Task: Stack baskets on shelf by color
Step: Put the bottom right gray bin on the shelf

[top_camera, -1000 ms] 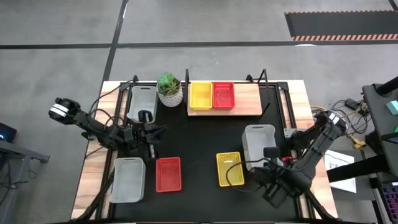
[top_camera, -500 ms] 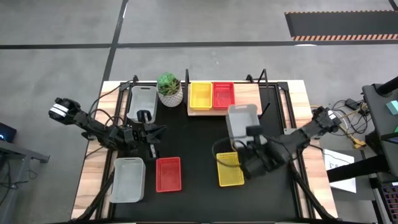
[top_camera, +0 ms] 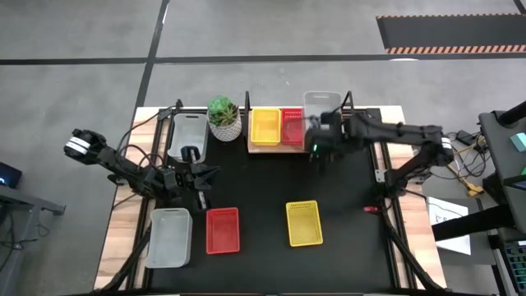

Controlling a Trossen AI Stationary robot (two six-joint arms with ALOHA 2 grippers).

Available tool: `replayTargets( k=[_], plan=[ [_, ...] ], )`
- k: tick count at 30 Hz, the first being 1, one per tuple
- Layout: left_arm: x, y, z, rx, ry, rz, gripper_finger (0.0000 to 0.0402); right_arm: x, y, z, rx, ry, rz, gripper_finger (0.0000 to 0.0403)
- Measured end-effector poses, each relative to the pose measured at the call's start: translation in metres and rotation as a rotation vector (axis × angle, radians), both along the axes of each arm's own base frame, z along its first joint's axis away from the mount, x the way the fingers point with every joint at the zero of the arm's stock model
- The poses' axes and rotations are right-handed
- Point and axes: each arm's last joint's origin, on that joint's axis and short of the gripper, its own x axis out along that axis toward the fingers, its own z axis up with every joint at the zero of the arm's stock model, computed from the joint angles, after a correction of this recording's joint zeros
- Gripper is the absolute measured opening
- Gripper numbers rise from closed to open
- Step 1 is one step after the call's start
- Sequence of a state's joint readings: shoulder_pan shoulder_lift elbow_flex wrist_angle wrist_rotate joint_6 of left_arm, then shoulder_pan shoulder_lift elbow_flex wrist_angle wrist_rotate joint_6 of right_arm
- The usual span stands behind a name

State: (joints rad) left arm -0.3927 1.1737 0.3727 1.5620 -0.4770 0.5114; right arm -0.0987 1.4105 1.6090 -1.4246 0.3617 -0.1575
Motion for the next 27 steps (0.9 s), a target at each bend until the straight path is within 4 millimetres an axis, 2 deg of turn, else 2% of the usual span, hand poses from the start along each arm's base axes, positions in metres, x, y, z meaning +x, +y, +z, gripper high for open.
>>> replayTargets(
  k=[5,12,16,27],
  plan=[
    [-0.003,0.001,0.002,0.01,-0.009,0.013,0.0002,-0.018,-0.032,0.007,0.096,-0.063,-0.038,0.0008],
    [-0.006,0.002,0.004,0.011,-0.017,0.02,0.0002,-0.034,-0.054,0.005,0.116,-0.098,-0.06,0.0008],
    [-0.008,0.003,0.003,0.011,-0.017,0.02,0.0002,-0.038,-0.06,-0.006,0.122,-0.064,-0.078,0.0008],
    [-0.009,0.004,0.002,0.011,-0.016,0.02,0.0002,-0.036,-0.065,-0.055,0.139,0.017,-0.056,0.0008]
  ],
)
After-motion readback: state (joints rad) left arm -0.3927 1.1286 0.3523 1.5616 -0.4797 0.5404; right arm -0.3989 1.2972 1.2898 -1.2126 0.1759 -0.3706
